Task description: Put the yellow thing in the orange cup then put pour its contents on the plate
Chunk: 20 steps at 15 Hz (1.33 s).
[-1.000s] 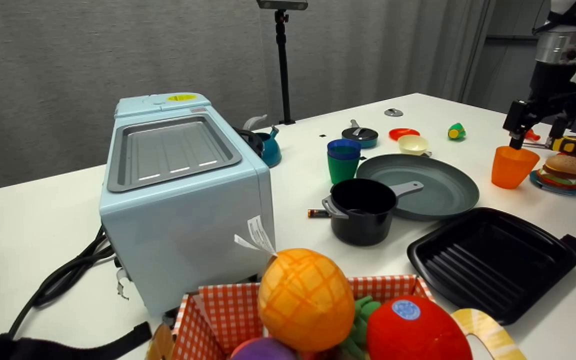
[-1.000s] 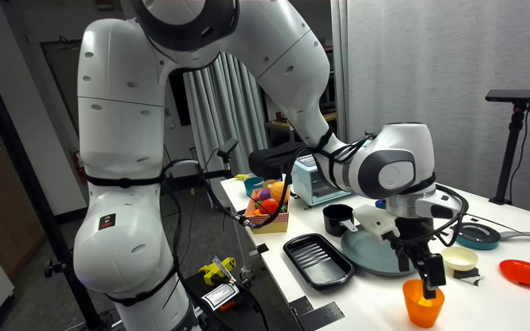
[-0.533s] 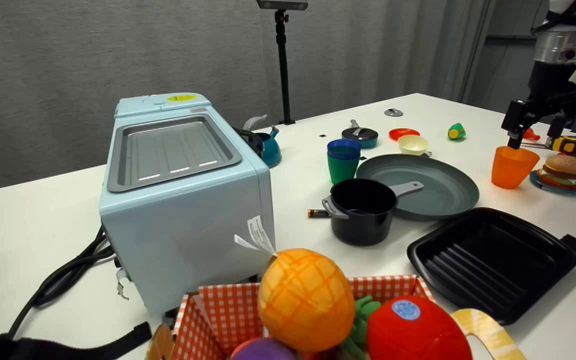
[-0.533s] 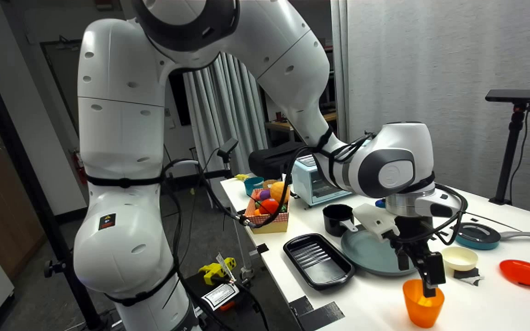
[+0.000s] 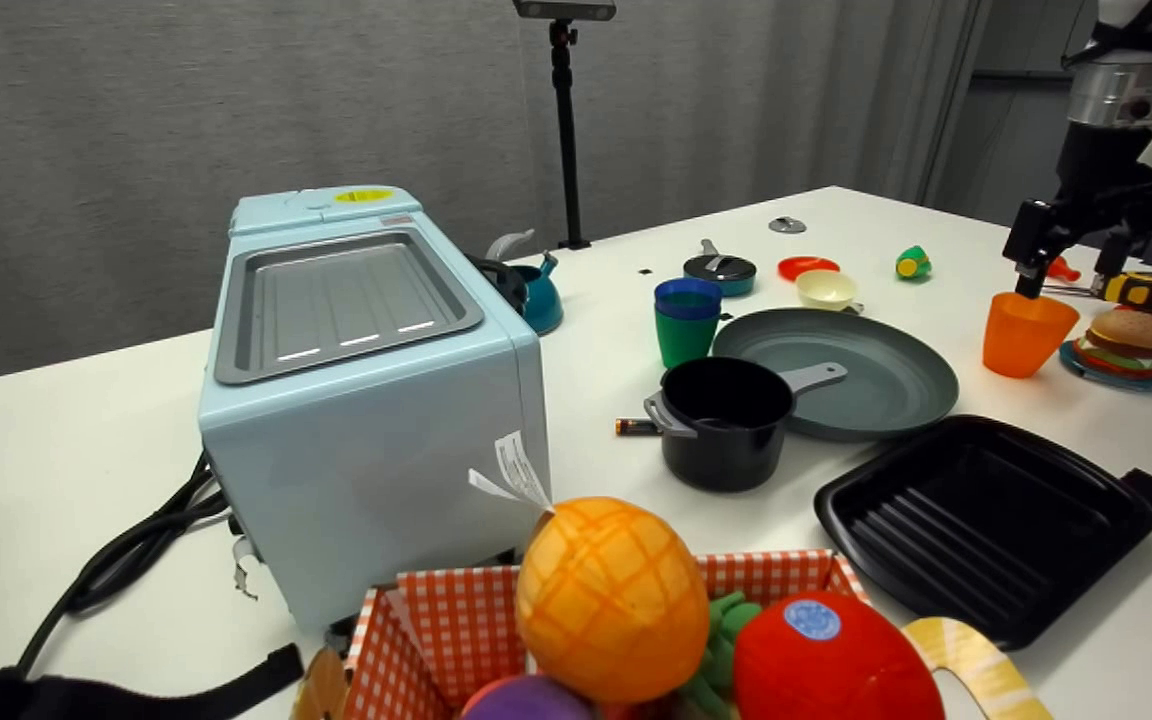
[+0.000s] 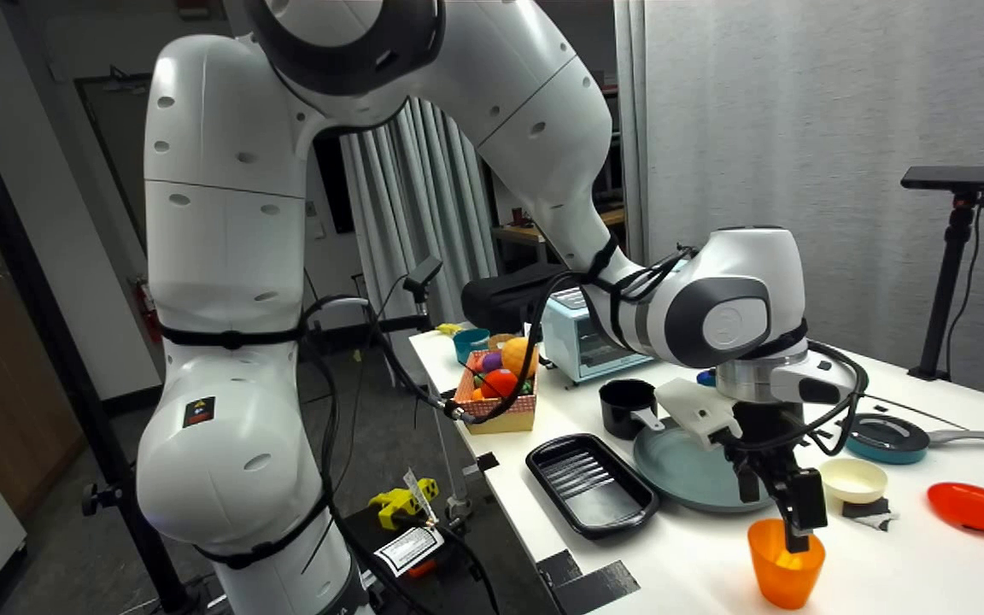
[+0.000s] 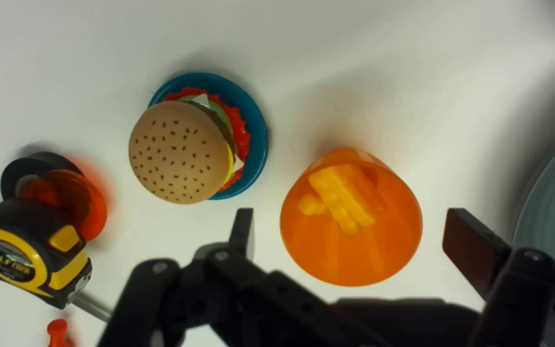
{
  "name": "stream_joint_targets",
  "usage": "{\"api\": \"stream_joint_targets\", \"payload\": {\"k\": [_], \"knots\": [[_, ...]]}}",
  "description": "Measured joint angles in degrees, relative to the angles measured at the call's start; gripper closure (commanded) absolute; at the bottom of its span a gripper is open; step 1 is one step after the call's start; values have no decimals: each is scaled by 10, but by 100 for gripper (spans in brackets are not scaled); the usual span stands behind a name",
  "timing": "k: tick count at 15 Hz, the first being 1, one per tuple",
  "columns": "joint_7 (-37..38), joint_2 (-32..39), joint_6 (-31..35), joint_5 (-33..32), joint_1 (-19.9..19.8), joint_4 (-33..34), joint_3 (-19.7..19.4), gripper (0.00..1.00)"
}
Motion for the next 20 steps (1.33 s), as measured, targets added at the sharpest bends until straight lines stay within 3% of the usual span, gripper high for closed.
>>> {"api": "stream_joint_targets", "payload": {"k": [9,20], "knots": [[0,19,3,4,0,9,5,0],[-1,91,4,27,-7,60,7,0]]}}
